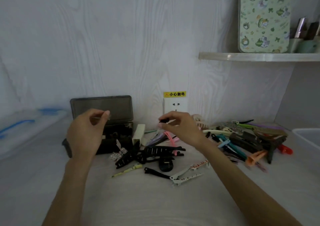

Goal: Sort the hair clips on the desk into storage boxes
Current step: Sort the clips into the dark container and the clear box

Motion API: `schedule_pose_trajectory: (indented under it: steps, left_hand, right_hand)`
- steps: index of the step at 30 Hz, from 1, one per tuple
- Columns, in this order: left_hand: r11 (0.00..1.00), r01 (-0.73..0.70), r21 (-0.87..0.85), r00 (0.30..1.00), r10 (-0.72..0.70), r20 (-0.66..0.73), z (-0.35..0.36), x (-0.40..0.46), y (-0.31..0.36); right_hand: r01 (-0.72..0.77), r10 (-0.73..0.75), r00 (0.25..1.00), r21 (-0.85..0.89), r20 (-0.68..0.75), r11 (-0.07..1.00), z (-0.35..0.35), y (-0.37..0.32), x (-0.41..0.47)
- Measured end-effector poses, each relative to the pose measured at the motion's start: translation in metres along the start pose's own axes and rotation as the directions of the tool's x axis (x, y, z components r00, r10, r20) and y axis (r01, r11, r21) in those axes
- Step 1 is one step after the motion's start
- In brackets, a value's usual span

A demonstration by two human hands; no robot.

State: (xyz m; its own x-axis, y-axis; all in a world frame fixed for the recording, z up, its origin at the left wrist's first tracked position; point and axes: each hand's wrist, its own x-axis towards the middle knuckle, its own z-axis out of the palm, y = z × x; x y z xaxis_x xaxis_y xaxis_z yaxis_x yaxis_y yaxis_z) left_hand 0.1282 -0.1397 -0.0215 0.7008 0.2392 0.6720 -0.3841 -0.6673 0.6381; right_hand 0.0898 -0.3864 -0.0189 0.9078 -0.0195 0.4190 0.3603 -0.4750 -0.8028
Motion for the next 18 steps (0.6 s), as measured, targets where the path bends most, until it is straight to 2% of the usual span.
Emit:
schedule_pose_trajectory:
  steps: [3, 7, 11, 15, 16, 17, 18]
  left_hand:
    - [0.993, 0.102, 0.053, 0.994, -0.099, -0.056, 0.001, -0.001, -0.013]
    - [0.981, 0.103, 0.162, 0.995, -0.102, -0.014, 0.007, -0.002, -0.027]
    - [0.976, 0.092, 0.196, 0.991, -0.108, 0.073, 0.009, 0.000, -0.029]
    - [0.996, 0.014, 0.084, 0.998, -0.019, 0.059, 0.009, -0.005, -0.011]
    - [0.999, -0.047, 0.022, 0.994, 0.045, 0.096, 0.009, -0.009, 0.000]
    - [0.991, -0.114, -0.066, 0.974, 0.125, 0.191, 0.009, -0.012, 0.011]
    - [0.973, -0.158, -0.171, 0.906, 0.212, 0.366, 0.009, -0.015, 0.023]
  right_hand:
    - [0.094, -0.094, 0.996, -0.024, -0.002, 0.995, 0.056, -0.021, 0.020]
    - [0.176, -0.153, 0.982, -0.234, 0.115, 0.956, 0.102, -0.030, 0.036]
    - [0.174, -0.153, 0.984, -0.285, 0.094, 0.943, 0.088, -0.027, 0.028]
    - [0.105, -0.077, 0.993, -0.358, 0.092, 0.928, 0.030, -0.013, -0.002]
    - [0.078, -0.047, 0.995, -0.383, 0.090, 0.920, 0.010, -0.009, -0.013]
    - [0.045, -0.009, 0.996, -0.403, 0.090, 0.914, -0.009, -0.005, -0.025]
    - [-0.008, 0.044, 0.996, -0.419, 0.078, 0.908, -0.029, 0.000, -0.037]
